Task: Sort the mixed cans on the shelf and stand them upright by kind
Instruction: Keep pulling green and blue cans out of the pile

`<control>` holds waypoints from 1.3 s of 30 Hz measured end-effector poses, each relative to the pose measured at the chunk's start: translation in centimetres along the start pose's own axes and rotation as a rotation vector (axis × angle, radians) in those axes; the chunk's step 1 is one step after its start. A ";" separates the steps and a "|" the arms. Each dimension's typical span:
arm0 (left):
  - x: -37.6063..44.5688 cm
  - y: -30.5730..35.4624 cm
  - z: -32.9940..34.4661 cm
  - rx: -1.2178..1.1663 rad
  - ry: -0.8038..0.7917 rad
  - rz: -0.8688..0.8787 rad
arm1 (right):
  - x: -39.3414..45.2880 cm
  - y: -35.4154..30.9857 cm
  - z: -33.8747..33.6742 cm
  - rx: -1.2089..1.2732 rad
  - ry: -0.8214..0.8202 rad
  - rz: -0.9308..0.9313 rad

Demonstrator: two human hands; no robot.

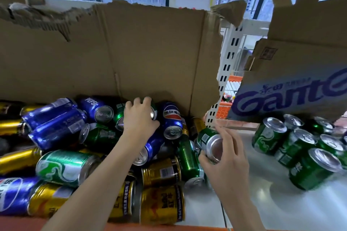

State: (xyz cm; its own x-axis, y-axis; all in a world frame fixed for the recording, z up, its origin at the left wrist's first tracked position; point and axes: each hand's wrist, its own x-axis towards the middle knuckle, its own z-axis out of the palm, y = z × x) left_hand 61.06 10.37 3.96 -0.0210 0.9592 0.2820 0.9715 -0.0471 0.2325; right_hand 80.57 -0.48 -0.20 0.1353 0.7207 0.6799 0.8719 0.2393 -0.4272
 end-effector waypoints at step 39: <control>-10.4 31.5 7.8 -0.450 -0.287 0.311 | -0.6 25.9 -17.3 -0.122 -0.044 0.294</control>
State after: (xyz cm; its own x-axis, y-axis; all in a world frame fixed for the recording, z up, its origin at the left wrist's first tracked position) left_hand 93.69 1.10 1.04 0.3723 0.9155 0.1524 0.7254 -0.3895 0.5675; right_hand 111.19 -5.99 -1.33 0.3715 0.7756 0.5103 0.8489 -0.0611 -0.5251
